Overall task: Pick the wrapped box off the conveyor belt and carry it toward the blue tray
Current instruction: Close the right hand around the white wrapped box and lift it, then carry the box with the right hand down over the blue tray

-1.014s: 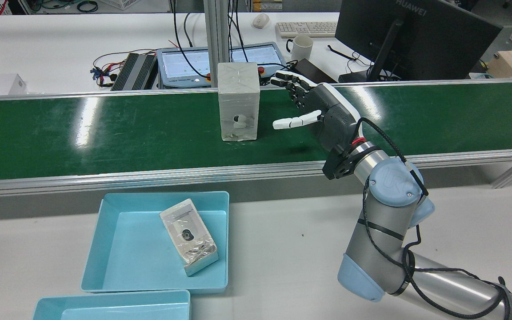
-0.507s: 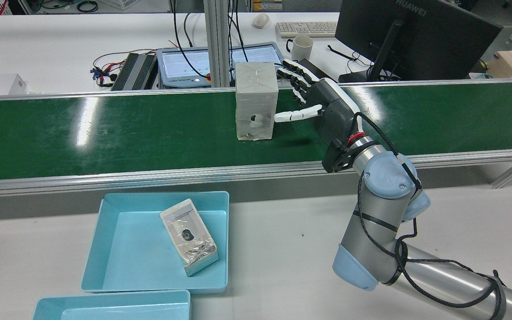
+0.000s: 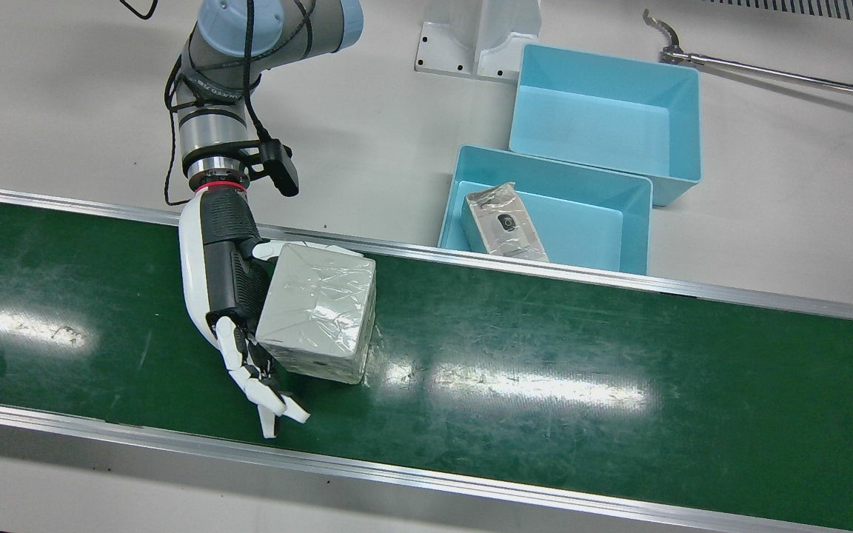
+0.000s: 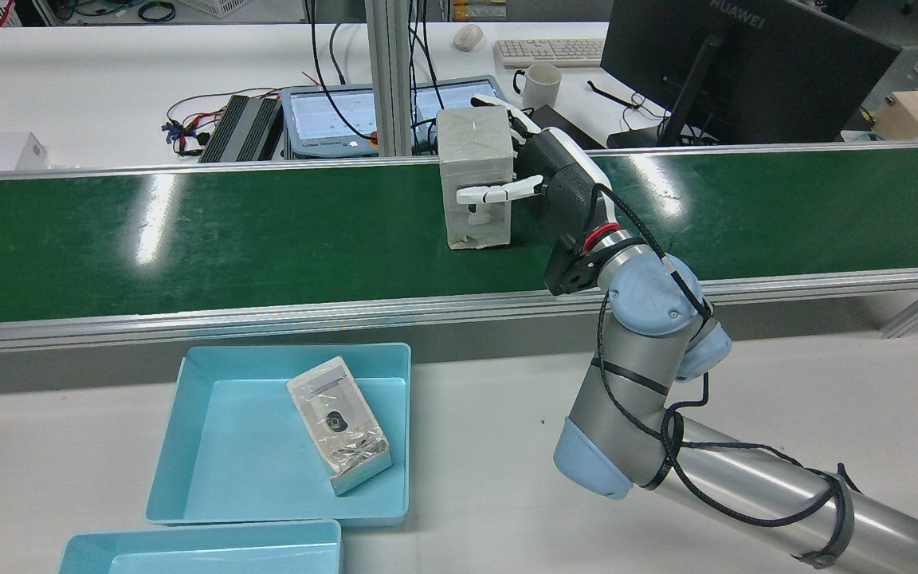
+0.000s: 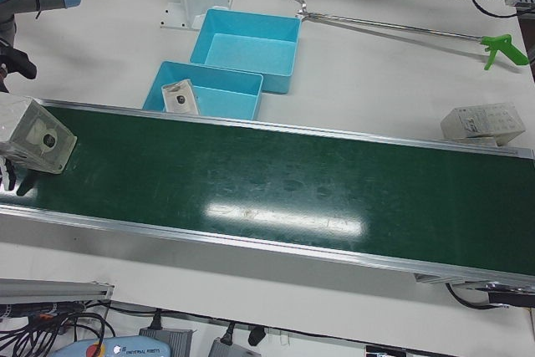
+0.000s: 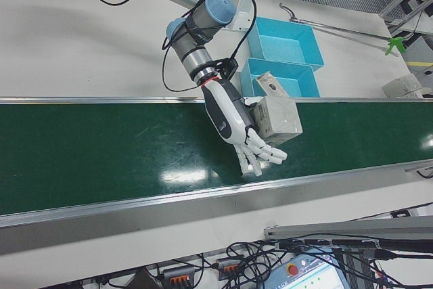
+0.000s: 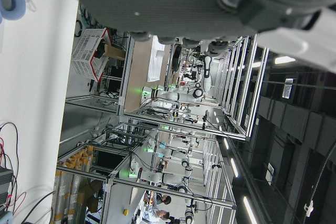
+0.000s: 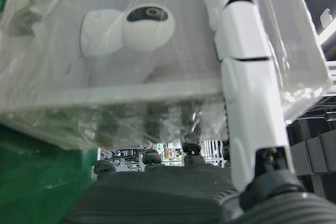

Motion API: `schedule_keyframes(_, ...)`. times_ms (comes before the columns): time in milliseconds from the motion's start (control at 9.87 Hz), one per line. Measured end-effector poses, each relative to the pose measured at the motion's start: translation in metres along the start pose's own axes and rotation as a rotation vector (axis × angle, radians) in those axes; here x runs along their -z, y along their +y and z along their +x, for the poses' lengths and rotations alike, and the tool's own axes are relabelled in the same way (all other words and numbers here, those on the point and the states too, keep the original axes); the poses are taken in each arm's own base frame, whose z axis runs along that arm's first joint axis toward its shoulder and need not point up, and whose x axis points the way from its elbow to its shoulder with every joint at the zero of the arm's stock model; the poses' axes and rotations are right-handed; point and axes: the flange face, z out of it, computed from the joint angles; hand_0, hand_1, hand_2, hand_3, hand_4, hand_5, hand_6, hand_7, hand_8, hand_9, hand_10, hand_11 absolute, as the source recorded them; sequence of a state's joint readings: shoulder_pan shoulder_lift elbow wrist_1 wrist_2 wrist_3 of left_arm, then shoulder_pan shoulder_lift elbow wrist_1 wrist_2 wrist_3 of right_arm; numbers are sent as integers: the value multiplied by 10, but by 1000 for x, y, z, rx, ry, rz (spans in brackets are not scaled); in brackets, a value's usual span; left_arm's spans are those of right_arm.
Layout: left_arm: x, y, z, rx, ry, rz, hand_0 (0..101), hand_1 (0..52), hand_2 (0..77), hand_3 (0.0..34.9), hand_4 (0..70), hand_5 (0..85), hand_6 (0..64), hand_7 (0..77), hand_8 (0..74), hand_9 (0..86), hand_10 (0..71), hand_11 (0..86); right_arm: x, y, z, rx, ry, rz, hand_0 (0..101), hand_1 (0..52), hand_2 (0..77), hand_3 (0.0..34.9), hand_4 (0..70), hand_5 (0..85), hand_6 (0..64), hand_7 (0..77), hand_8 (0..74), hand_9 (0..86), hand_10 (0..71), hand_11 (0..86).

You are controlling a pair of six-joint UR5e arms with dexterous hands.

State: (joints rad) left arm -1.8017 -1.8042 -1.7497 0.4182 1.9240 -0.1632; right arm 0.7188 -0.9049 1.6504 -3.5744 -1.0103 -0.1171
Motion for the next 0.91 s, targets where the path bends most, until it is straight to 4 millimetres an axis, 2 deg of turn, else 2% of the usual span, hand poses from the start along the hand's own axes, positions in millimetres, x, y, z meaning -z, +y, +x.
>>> schedule_keyframes(101,0,0,0,0,0,0,0,0,5,0,0,5,5,5,5,5,0,5,-2,0,0,2,-3,2,569,289,142,214,109,224,93,213,120,22,22,11)
schedule_keyframes(203,0,0,0,0,0,0,0,0,11,0,0,5,5,5,5,5,5,5,-3,-1,-3,5,-9,5,569,289,142,214,109,224,93,213,120,22,22,11)
schedule_keyframes(304,0,0,0,0,0,0,0,0,11,0,0,11,5,5,5,5,0,5,-4,-1,-8,8,-17,6,595,240,207,138,267,349,262,344,349,284,229,54)
schedule_keyframes(405,0,0,0,0,0,0,0,0,11,0,0,11,5,5,5,5,0,5,-4,-1,-14,12,-24,10,595,196,235,138,267,349,262,344,349,284,229,54)
schedule_keyframes(507,0,0,0,0,0,0,0,0,5,0,0,11,5,5,5,5,0,5,-3,5,-24,15,-34,9,548,196,235,108,289,360,295,349,404,316,316,175)
schedule_keyframes(608,0,0,0,0,0,0,0,0,5,0,0,11,5,5,5,5,0,5,2,19,-38,11,-46,-4,548,196,235,108,289,360,295,349,404,316,316,175)
schedule_keyframes(709,0,0,0,0,0,0,0,0,5,0,0,5,5,5,5,5,0,5,13,43,-54,3,-58,-30,518,147,256,45,305,376,338,365,480,333,469,300)
schedule_keyframes(811,0,0,0,0,0,0,0,0,5,0,0,5,5,5,5,5,5,5,31,75,-62,-6,-56,-67,518,147,256,45,305,376,338,365,480,333,469,300)
schedule_keyframes(912,0,0,0,0,0,0,0,0,11,0,0,5,5,5,5,5,5,5,51,105,-54,-12,-33,-105,501,147,256,21,316,387,355,376,513,338,502,311)
